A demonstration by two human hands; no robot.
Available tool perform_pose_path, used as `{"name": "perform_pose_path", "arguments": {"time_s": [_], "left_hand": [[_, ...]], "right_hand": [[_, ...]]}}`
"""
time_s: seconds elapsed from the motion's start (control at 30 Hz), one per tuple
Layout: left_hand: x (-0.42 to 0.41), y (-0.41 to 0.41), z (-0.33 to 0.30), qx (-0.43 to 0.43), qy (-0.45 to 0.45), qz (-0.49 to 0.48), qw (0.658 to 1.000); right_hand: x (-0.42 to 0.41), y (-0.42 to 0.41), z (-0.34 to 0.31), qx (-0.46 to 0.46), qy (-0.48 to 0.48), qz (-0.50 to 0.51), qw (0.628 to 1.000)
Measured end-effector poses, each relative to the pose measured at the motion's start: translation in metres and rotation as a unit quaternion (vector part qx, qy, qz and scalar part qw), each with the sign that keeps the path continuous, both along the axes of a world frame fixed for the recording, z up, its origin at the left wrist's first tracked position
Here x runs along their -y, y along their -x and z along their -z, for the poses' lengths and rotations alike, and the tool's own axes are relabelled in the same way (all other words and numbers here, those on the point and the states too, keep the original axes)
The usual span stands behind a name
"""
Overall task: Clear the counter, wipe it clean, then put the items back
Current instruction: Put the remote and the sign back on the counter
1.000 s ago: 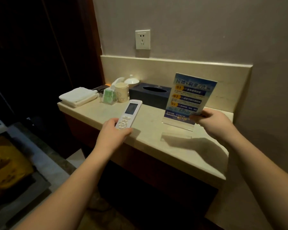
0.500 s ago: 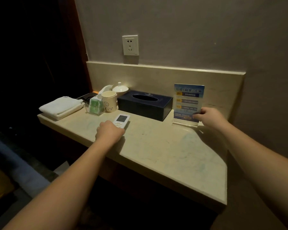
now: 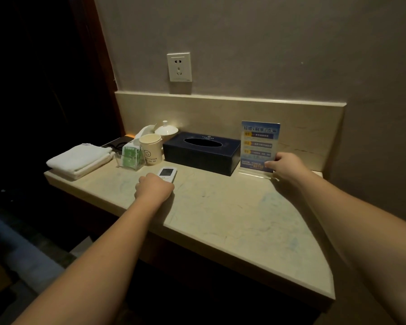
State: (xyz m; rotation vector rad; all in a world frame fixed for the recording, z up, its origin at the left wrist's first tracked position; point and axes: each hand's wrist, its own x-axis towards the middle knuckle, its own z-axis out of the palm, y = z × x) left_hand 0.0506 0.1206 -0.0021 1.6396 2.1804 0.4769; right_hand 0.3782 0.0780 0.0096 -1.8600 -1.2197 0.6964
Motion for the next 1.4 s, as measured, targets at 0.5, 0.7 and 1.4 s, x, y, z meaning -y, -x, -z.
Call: {"name": "perform_pose_path", "arguments": {"time_s": [0.5,0.7,1.4], "left_hand": [[-0.014,0.001,-0.02,0.018,0.076,0.051,0.996],[0.008,0.012,-0.015,0.049,0.078,0.244,0.965],[-0.043,-0.036,0.005,-0.161,-0.06,0.25,0.953]], "right_hand": [[-0.028,0.004,0.001,0.046,0.006,0.047,0.998],[-0.036,0.002,0.004,0.038,0.002,0.06,0.997],[-0.053,0.004,0.011,0.111,-0.034,0.144,0.983]]}}
